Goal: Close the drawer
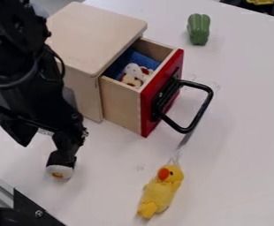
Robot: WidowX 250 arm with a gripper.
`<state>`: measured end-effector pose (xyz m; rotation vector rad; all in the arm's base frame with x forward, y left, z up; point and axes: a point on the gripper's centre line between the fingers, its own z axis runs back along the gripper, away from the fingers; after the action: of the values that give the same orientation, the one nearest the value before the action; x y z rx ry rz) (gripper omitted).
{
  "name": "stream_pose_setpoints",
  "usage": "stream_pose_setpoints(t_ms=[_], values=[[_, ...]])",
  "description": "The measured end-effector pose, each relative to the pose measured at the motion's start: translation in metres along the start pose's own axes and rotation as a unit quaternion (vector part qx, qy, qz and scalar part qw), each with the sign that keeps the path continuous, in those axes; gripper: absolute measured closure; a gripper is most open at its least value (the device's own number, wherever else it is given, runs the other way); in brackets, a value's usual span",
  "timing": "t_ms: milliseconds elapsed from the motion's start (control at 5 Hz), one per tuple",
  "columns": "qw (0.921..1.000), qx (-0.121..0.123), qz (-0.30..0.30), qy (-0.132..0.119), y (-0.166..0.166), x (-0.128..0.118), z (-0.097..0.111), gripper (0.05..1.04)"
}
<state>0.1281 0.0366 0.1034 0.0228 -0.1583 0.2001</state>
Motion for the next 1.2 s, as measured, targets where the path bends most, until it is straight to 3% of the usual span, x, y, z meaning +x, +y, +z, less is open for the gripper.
stream_pose_setpoints(t_ms=[200,400,800,1200], values=[[1.0,-0.001,-0.001,0.006,-0.001,-0.003,-0.003,0.083],[0.9996,-0.002,-0.009,0.025,-0.038,0.024,-0.018,0.083],[0.9989,-0.009,-0.03,0.034,-0.105,0.086,-0.049,0.083],[0.9987,-0.017,-0.036,0.032,-0.146,0.137,-0.079,0.083]])
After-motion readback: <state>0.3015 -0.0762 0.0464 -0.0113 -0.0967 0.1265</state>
